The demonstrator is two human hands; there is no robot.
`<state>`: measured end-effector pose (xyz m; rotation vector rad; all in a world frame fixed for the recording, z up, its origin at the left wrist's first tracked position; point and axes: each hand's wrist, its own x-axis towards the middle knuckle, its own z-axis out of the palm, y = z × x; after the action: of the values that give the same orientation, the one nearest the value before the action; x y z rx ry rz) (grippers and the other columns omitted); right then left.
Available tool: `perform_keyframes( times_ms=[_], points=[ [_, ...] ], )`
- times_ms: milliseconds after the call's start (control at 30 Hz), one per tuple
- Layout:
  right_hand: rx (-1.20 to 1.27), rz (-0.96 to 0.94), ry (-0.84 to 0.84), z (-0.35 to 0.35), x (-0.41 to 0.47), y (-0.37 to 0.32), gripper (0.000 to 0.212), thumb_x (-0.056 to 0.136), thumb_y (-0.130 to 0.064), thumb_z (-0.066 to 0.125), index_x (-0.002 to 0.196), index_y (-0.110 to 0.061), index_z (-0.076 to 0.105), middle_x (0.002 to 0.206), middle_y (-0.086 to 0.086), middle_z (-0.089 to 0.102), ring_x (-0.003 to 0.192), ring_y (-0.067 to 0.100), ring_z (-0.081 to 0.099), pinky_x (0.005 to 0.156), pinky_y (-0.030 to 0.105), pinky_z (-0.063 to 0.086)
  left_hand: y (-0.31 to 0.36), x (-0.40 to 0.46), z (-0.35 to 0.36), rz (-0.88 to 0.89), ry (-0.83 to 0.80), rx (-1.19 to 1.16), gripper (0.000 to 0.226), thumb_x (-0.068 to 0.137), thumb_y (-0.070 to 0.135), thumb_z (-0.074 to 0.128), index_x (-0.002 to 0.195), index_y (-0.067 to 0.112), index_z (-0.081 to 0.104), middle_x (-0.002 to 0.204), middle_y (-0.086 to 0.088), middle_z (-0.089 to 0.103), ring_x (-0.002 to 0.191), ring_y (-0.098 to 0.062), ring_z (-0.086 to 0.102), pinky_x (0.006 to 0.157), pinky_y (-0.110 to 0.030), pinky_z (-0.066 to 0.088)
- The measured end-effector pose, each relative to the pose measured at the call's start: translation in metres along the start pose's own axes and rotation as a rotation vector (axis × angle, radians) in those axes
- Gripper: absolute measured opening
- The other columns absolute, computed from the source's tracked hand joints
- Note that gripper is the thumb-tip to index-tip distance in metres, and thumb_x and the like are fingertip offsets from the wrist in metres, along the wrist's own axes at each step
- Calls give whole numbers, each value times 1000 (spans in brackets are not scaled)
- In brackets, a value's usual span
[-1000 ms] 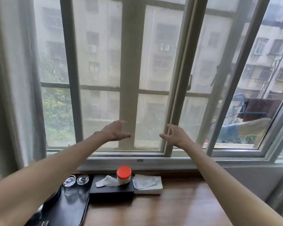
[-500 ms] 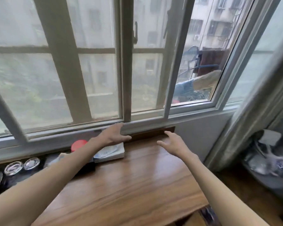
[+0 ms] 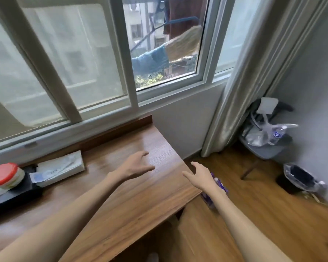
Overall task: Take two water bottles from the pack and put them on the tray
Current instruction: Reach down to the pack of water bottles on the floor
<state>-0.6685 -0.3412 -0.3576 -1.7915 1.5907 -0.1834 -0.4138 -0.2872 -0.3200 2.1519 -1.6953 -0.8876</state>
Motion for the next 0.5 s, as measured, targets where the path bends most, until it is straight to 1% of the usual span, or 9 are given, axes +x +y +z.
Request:
perform_keyframes(
  times_ms=[67, 167, 267, 367, 500],
  points=[
    [27, 63, -2, -6, 7, 28, 72, 87, -45, 64, 147, -14, 42, 151, 8, 47, 138, 26, 45, 111, 38, 38, 20, 20, 22, 18, -48, 3, 75, 85, 37, 74, 147, 7, 44, 154, -12, 46, 142, -25, 44, 117, -35, 35],
    [101, 169, 14, -18, 19, 68, 70, 87, -45, 65, 147, -18, 44, 149, 7, 50, 137, 24, 46, 110, 36, 39, 50, 53, 55, 51, -104, 31, 74, 85, 38, 73, 147, 8, 45, 154, -11, 47, 143, -24, 43, 118, -35, 34],
    [90, 217, 14, -34, 40, 104, 62, 88, -44, 65, 141, -15, 50, 144, 9, 53, 132, 26, 50, 105, 31, 40, 78, 89, 87, 88, -154, 56, 72, 85, 40, 70, 146, 11, 45, 153, -10, 49, 141, -24, 45, 117, -36, 36],
    [97, 263, 3, -50, 63, 136, 61, 89, -42, 65, 140, -11, 51, 144, 9, 55, 131, 27, 52, 107, 32, 40, 103, 126, 116, 120, -189, 65, 72, 85, 45, 69, 146, 14, 45, 151, -8, 50, 139, -23, 47, 113, -35, 39],
    [89, 318, -15, -73, 93, 173, 52, 88, -39, 67, 129, -9, 59, 135, 12, 62, 124, 30, 57, 102, 34, 45, 132, 176, 146, 133, -253, 73, 74, 84, 46, 70, 146, 14, 46, 150, -8, 51, 138, -22, 48, 115, -36, 39]
  ],
)
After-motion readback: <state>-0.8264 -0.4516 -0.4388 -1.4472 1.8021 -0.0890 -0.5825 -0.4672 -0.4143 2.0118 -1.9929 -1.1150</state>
